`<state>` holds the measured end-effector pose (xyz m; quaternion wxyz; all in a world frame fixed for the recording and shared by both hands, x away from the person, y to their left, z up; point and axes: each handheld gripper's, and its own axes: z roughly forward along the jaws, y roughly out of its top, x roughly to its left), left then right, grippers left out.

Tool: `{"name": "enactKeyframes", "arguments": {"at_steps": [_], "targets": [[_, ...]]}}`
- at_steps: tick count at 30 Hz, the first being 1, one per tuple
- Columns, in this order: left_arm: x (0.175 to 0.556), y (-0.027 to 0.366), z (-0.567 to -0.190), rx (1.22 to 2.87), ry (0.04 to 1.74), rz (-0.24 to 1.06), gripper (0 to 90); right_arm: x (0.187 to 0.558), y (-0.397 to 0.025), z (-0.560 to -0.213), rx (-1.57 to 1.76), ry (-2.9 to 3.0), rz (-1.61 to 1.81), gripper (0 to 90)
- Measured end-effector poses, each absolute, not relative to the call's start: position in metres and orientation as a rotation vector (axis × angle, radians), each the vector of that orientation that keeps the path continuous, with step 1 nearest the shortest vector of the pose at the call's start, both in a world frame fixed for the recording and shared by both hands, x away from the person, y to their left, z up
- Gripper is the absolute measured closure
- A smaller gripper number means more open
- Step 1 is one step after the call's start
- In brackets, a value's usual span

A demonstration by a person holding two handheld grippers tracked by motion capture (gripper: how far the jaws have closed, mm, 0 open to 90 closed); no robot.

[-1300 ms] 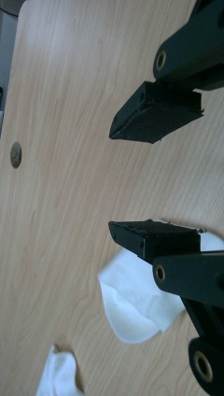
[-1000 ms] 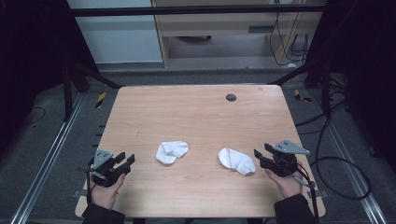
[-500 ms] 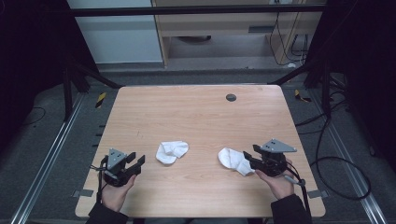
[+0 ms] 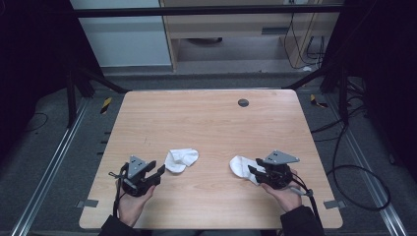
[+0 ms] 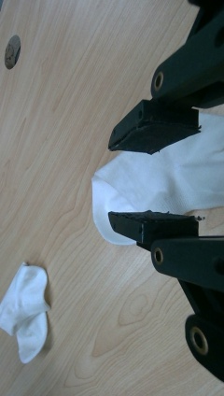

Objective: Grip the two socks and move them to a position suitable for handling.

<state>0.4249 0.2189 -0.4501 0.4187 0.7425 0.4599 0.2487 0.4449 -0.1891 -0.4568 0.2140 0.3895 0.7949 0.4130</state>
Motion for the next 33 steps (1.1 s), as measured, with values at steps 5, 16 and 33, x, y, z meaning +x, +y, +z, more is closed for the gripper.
{"name": "enactKeyframes", "arguments": {"at_steps": [5, 16, 33], "targets": [[0.425, 0.205, -0.451, 1.897, 1.114, 0.626, 57.5, 0.443, -0.188, -0.461, 1.069, 2.228, 1.135, 60.1], [0.435, 0.155, -0.452, 1.933, 1.042, 0.595, 56.9, 0.439, -0.200, -0.467, 1.069, 2.250, 1.090, 65.1], [0.450, 0.083, -0.458, 1.955, 0.956, 0.526, 57.2, 0.435, -0.205, -0.481, 1.081, 2.319, 1.034, 67.3]]}}
